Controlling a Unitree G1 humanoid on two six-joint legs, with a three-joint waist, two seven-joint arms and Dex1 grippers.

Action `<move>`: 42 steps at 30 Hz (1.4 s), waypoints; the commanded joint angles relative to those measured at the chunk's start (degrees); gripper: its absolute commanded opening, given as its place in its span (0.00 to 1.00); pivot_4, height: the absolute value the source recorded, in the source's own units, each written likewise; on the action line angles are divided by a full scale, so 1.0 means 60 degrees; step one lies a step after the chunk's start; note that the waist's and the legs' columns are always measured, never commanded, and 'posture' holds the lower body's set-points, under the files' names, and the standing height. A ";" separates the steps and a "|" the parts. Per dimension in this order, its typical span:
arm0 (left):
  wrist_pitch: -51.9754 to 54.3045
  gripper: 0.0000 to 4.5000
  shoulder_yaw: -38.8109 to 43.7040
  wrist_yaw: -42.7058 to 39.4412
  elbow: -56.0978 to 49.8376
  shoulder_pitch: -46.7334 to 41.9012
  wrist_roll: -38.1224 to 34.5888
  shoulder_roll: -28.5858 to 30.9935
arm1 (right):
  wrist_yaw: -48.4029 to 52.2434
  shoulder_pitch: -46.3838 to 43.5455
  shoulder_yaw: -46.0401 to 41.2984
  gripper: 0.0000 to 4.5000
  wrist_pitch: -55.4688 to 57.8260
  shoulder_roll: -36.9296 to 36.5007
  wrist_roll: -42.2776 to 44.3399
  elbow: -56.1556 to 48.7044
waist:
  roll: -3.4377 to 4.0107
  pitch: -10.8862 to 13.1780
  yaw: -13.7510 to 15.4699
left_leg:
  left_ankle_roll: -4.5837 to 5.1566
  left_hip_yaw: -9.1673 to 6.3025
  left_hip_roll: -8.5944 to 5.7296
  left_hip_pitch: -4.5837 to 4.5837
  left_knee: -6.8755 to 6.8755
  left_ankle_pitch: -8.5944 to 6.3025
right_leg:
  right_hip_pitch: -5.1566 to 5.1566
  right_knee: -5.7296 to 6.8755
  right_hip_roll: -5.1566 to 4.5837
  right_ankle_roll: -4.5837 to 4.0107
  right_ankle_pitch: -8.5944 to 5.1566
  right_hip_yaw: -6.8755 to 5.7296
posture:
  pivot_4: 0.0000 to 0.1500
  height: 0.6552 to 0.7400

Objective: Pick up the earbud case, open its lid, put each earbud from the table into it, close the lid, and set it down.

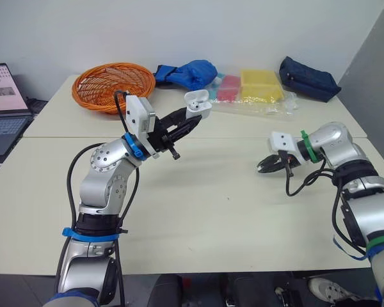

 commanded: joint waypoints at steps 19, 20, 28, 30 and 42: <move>-0.0052 0.18 -0.0171 0.0022 -0.0097 -0.0239 -0.0010 -0.0249 | -0.6423 0.5491 -0.2117 0.06 0.8806 0.0725 0.1471 -0.8957 | 0.0000 -0.0001 0.0005 | 0.0003 -0.0015 -0.0013 -0.0054 0.0015 0.0000 | -0.0030 -0.0020 0.0001 0.0020 -0.0007 -0.0017 | 1.00 1.00; -0.0030 0.18 -0.0158 0.0014 -0.0134 -0.0218 -0.0029 -0.0241 | -0.6513 0.5549 -0.2103 0.06 0.8746 0.0749 0.1528 -0.8936 | 0.0000 -0.0001 0.0004 | 0.0003 -0.0020 -0.0012 -0.0057 0.0013 0.0000 | -0.0030 -0.0024 0.0002 0.0022 -0.0008 -0.0019 | 1.00 1.00; 0.0009 0.18 -0.0111 -0.0035 -0.0078 -0.0273 -0.0030 -0.0173 | -0.7092 0.5559 -0.2237 0.14 0.8985 0.1128 0.2237 -0.8802 | 0.0000 -0.0001 -0.0027 | 0.0004 -0.0026 -0.0010 -0.0036 0.0022 0.0001 | -0.0019 -0.0005 0.0004 0.0024 -0.0002 -0.0021 | 1.00 1.00; 0.0027 0.18 -0.0117 -0.0032 -0.0104 -0.0254 -0.0039 -0.0174 | -0.7077 0.5618 -0.2151 0.30 0.8947 0.1079 0.2325 -0.8890 | 0.0000 -0.0001 -0.0025 | 0.0004 -0.0026 -0.0010 -0.0036 0.0021 0.0002 | -0.0019 -0.0005 0.0005 0.0024 -0.0003 -0.0023 | 1.00 1.00; -0.0044 0.18 -0.0105 -0.0061 0.0024 -0.0270 -0.0021 -0.0160 | -0.6868 0.5574 -0.1416 0.52 0.8614 0.0006 0.2323 -0.9309 | 0.0000 0.0000 -0.0009 | 0.0005 -0.0027 -0.0010 -0.0052 0.0013 0.0001 | -0.0022 -0.0030 0.0004 0.0025 -0.0005 -0.0026 | 1.00 1.00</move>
